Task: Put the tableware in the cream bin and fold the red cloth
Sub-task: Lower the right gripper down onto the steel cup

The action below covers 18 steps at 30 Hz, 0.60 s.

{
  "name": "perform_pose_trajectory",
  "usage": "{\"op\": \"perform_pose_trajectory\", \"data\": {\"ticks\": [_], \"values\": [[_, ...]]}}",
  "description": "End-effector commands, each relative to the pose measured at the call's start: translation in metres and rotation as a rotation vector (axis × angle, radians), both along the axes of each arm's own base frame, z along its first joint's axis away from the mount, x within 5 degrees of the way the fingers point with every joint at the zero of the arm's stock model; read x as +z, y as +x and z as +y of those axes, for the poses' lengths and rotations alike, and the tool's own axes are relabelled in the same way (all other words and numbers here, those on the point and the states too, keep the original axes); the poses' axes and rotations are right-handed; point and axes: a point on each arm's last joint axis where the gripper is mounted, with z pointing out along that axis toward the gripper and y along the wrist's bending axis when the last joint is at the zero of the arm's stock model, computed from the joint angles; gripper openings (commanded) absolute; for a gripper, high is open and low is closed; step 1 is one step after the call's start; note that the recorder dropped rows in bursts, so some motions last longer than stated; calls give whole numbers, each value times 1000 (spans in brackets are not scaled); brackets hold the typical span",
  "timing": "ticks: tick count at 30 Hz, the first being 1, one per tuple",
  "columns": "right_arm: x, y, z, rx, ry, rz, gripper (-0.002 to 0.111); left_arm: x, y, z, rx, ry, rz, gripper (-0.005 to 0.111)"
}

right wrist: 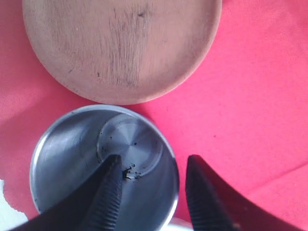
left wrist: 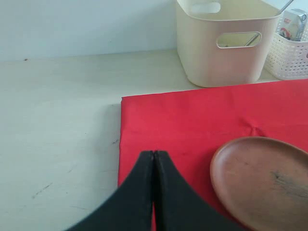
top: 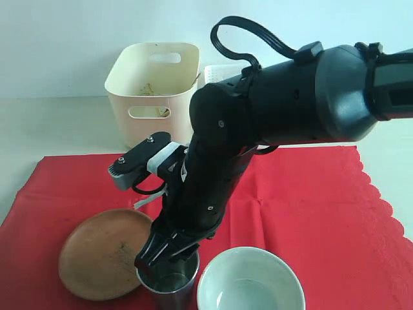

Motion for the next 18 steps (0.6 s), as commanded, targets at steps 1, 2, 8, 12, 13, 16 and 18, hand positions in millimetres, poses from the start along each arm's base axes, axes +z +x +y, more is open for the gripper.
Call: {"op": "perform_pose_trajectory", "data": {"ticks": [1, 2, 8, 12, 13, 16, 18], "values": [[-1, 0, 1, -4, 7, -3, 42, 0, 0, 0, 4, -4, -7, 0], [-1, 0, 1, -4, 9, -4, 42, 0, 0, 0, 4, -4, -7, 0], [-1, 1, 1, -1, 8, -7, 42, 0, 0, 0, 4, -4, -7, 0], [-4, 1, 2, -1, 3, -2, 42, 0, 0, 0, 4, -4, -7, 0], [-6, 1, 2, -1, -1, 1, 42, 0, 0, 0, 4, -4, -7, 0], [-20, 2, 3, -1, -30, 25, 42, 0, 0, 0, 4, -4, -7, 0], [-30, 3, 4, -2, -47, 39, 42, 0, 0, 0, 4, -4, -7, 0]]}}
